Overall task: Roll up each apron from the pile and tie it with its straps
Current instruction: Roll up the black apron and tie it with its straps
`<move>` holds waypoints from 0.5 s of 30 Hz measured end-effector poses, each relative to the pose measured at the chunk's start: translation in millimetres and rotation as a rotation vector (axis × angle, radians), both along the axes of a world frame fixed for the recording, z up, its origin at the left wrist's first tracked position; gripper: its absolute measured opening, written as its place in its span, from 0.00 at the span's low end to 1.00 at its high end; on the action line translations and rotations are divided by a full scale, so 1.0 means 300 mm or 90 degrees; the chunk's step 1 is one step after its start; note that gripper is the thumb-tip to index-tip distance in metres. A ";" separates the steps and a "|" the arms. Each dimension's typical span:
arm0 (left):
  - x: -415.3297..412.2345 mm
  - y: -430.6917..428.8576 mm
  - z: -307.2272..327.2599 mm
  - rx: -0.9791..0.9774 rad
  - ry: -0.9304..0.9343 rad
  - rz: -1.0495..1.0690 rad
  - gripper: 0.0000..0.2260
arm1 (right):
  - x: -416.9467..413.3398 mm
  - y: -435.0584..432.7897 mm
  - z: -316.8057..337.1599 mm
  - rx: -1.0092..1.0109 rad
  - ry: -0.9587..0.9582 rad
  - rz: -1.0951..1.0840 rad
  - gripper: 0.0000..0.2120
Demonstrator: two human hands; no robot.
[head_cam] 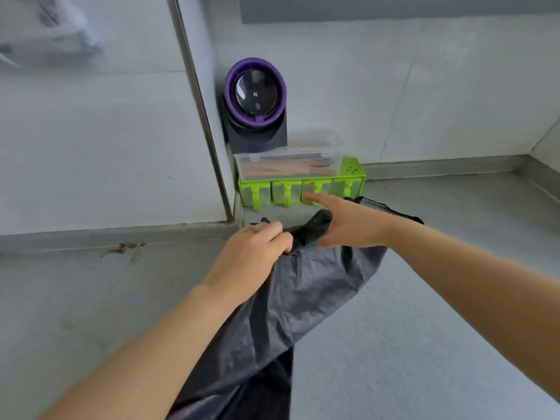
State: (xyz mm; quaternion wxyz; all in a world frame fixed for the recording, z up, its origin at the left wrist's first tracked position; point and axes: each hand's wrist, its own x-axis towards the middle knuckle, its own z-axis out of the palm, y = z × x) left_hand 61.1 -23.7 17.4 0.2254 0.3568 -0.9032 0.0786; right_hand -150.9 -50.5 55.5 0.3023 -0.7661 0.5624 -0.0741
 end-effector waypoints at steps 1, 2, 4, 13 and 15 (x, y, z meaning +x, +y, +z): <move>0.013 -0.001 0.039 -0.045 -0.034 -0.031 0.12 | 0.017 -0.005 0.032 0.019 0.032 0.032 0.42; 0.026 0.004 0.080 -0.071 -0.071 -0.050 0.11 | 0.032 -0.010 0.056 0.034 0.059 0.056 0.40; 0.051 0.002 0.157 -0.055 -0.068 -0.043 0.09 | 0.061 -0.021 0.088 0.003 0.094 0.088 0.20; 0.209 0.054 0.410 0.122 -0.131 0.275 0.11 | 0.150 0.077 0.206 -0.392 -0.189 -0.118 0.14; 0.197 0.107 0.419 0.046 -0.181 0.232 0.11 | 0.134 0.129 0.203 -0.456 -0.238 -0.068 0.09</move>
